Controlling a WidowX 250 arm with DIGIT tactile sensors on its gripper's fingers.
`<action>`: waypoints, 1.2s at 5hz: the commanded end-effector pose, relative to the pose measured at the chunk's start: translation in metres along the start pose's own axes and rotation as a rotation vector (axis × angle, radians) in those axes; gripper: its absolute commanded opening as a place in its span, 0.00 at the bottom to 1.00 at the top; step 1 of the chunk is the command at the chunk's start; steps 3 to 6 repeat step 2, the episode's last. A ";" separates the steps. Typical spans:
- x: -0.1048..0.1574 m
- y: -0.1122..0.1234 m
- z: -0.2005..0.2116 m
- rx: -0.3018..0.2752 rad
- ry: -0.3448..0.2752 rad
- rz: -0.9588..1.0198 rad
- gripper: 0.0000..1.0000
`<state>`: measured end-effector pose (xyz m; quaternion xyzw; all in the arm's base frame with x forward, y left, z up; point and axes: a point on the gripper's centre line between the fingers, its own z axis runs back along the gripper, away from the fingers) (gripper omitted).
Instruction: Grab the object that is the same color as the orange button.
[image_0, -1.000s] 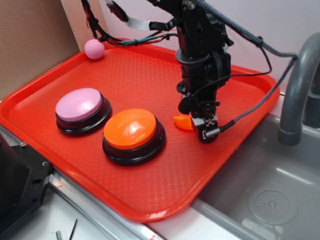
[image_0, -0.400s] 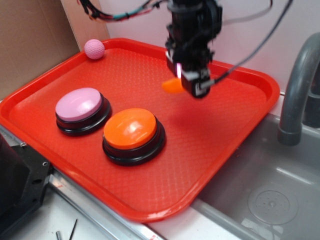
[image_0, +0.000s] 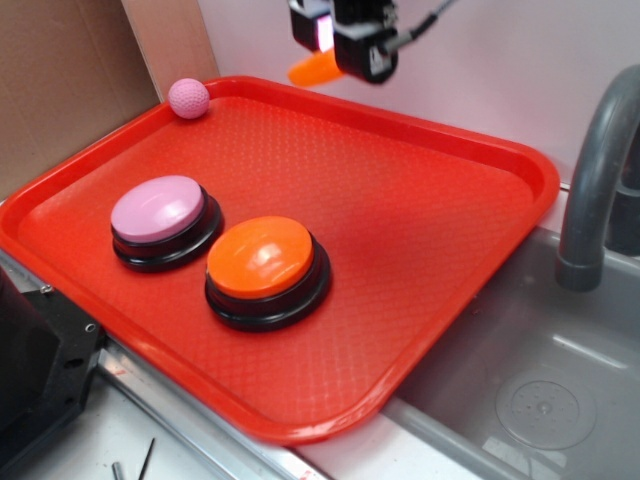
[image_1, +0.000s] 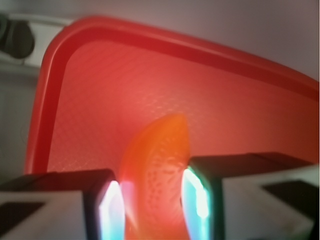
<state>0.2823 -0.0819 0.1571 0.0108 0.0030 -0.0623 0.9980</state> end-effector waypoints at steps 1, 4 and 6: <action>-0.014 0.038 0.059 -0.049 -0.093 0.245 0.00; -0.017 0.041 0.055 -0.053 -0.075 0.256 0.00; -0.017 0.041 0.055 -0.053 -0.075 0.256 0.00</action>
